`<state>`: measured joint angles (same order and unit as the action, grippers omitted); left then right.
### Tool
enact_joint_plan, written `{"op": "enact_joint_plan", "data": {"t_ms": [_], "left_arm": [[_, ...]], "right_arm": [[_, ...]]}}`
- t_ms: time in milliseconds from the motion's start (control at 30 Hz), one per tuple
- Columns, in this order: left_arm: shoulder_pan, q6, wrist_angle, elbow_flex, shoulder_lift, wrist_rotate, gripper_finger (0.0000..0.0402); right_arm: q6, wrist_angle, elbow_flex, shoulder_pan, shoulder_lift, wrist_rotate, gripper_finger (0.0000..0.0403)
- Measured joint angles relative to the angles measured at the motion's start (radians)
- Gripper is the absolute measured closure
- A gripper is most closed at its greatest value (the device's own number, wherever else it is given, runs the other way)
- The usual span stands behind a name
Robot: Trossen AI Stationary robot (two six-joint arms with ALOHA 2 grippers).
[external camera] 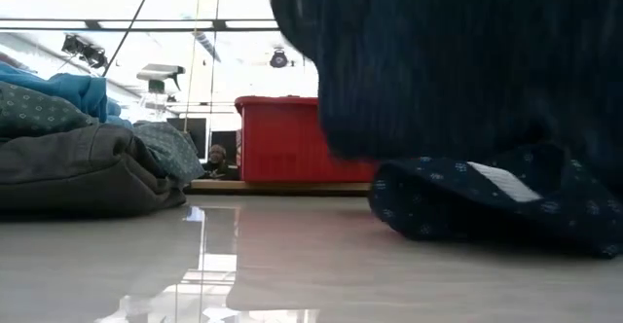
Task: Fold laundry
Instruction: Fold the blue shirt
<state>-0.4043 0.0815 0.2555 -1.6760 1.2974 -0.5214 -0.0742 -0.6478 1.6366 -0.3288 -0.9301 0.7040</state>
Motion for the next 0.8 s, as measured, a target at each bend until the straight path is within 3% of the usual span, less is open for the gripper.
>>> {"op": "enact_joint_plan", "data": {"t_ms": [100,200,300,367,467,633,800], "left_arm": [[0.055,0.267,0.220,0.048,0.026,-0.187,0.0401],[0.097,0.702,0.532,0.121,0.057,-0.269,0.0401],[0.131,1.170,0.835,0.228,0.092,-0.221,0.0401],[0.145,1.366,0.905,0.320,0.119,-0.135,0.0401],[0.154,1.456,0.853,0.433,0.131,-0.020,0.0401],[0.171,1.452,0.780,0.508,0.132,0.049,0.0401],[0.237,1.337,0.778,0.499,0.130,0.048,0.0391]], "right_arm": [[-0.126,-0.167,-0.070,-0.015,-0.090,-0.163,0.0400],[-0.177,-0.195,-0.181,-0.032,-0.211,-0.333,0.0400],[-0.234,-0.085,-0.273,-0.051,-0.353,-0.370,0.0400],[-0.228,0.050,-0.311,-0.055,-0.477,-0.418,0.0400],[-0.153,0.160,-0.317,-0.064,-0.650,-0.579,0.0383],[-0.184,0.049,-0.177,-0.096,-0.802,-0.443,0.0321],[-0.088,-0.228,-0.054,-0.106,-0.797,-0.478,0.0276]]}}
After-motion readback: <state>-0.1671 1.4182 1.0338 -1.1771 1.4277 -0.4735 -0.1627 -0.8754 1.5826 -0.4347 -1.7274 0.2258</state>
